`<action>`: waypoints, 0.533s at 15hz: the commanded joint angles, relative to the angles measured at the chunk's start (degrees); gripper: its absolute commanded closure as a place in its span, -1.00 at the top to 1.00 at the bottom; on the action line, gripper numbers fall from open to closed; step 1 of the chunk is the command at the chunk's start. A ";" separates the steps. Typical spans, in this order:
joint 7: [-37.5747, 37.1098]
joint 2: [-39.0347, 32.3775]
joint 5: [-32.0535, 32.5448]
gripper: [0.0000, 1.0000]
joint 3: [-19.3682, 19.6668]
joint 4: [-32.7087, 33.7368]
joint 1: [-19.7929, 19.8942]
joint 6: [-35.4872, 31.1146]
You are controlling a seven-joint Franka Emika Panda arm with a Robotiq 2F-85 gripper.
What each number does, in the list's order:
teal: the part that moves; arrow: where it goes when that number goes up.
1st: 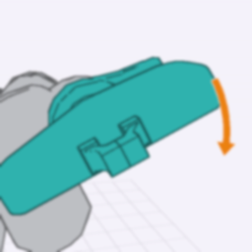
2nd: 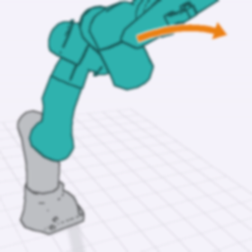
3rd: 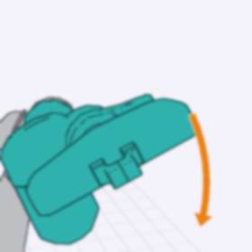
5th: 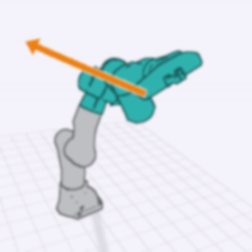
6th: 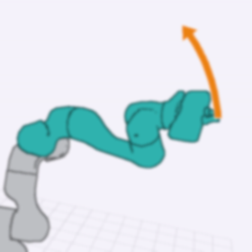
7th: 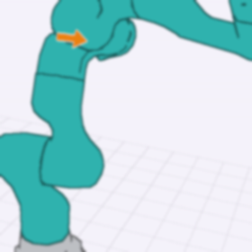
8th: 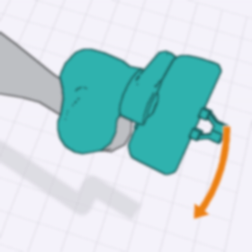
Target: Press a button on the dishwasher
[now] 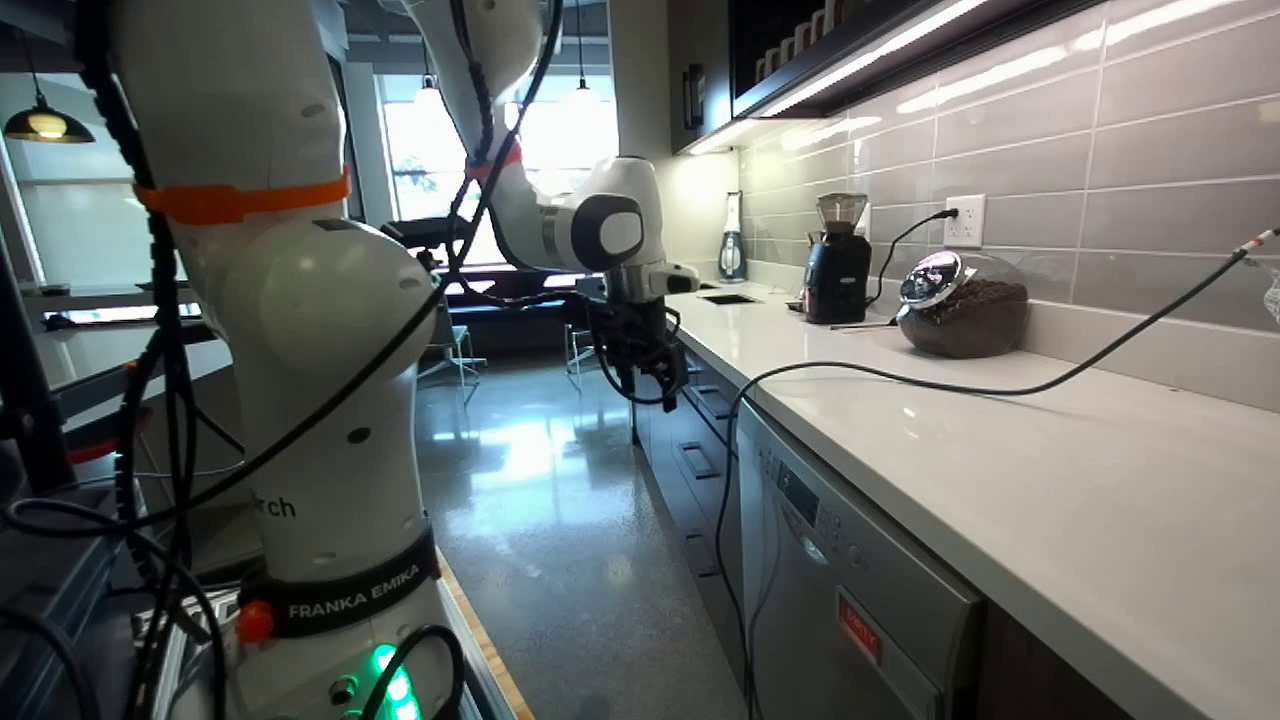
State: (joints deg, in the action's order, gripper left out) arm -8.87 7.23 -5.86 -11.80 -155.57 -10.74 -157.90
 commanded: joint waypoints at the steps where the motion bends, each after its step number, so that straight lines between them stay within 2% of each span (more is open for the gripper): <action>1: 0.66 -8.15 0.54 1.00 1.20 3.89 0.86 -3.06; 8: -5.32 -17.57 6.10 1.00 4.62 9.81 1.09 -5.96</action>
State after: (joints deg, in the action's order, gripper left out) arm -9.84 -5.48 -3.92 -8.88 -148.55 -9.08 -160.85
